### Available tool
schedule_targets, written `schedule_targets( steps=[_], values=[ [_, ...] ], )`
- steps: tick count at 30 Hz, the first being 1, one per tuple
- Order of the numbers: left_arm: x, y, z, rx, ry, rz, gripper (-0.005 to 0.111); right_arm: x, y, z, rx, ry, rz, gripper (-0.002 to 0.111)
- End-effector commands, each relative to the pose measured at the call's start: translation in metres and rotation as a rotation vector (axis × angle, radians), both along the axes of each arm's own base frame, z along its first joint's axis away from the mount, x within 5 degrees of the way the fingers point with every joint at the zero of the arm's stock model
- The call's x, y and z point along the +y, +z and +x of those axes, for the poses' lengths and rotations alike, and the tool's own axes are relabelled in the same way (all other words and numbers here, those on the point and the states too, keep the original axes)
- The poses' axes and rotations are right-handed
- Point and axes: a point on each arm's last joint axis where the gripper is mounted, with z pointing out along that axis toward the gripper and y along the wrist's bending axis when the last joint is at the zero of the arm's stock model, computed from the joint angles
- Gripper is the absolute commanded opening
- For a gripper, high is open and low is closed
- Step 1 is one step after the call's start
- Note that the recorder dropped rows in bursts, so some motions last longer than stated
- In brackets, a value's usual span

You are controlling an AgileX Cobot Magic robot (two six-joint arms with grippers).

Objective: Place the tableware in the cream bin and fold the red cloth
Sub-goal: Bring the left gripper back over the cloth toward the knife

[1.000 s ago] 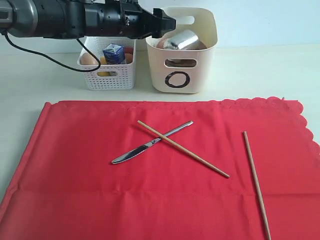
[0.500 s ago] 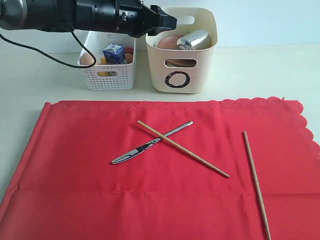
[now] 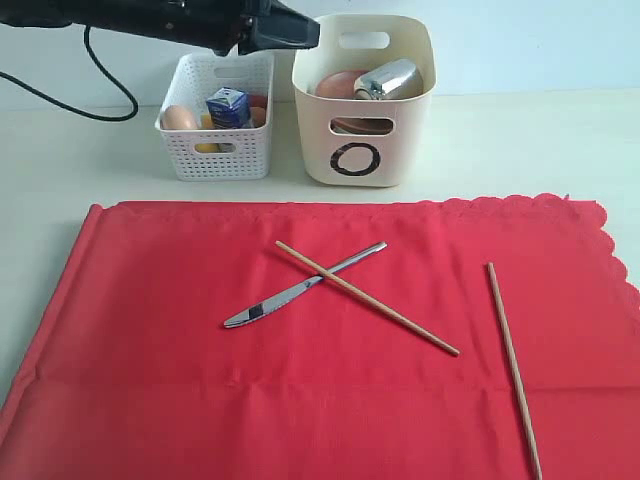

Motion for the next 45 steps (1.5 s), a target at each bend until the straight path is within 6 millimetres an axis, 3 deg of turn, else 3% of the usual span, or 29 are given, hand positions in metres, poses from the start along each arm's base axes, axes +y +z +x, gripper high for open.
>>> schedule_targets(
  steps=[1, 14, 18, 27, 33, 37, 45],
  values=[
    [0.001, 0.001, -0.009, 0.052, -0.077, 0.029, 0.000, 0.000, -0.001, 0.000, -0.009, 0.000, -0.007, 0.000],
    [0.003, 0.003, -0.032, 0.188, -0.176, -0.004, 0.000, 0.000, -0.001, 0.000, -0.009, 0.000, -0.007, 0.000],
    [0.010, 0.007, -0.055, 0.203, -0.179, -0.009, 0.000, 0.000, -0.001, 0.000, -0.009, 0.000, -0.007, 0.000],
    [0.032, 0.004, -0.128, 0.095, -0.146, -0.094, 0.000, 0.000, -0.001, 0.000, -0.009, 0.000, -0.007, 0.000],
    [0.047, -0.031, -0.169, 0.017, -0.107, -0.080, 0.000, 0.000, -0.001, 0.000, -0.009, 0.000, -0.007, 0.000],
    [0.049, -0.050, -0.177, 0.034, -0.101, -0.072, 0.000, 0.000, -0.001, 0.000, -0.009, 0.000, -0.007, 0.000],
    [0.048, -0.061, -0.174, 0.053, -0.107, -0.063, 0.000, 0.000, -0.001, 0.000, -0.009, 0.000, -0.007, 0.000]
  ],
)
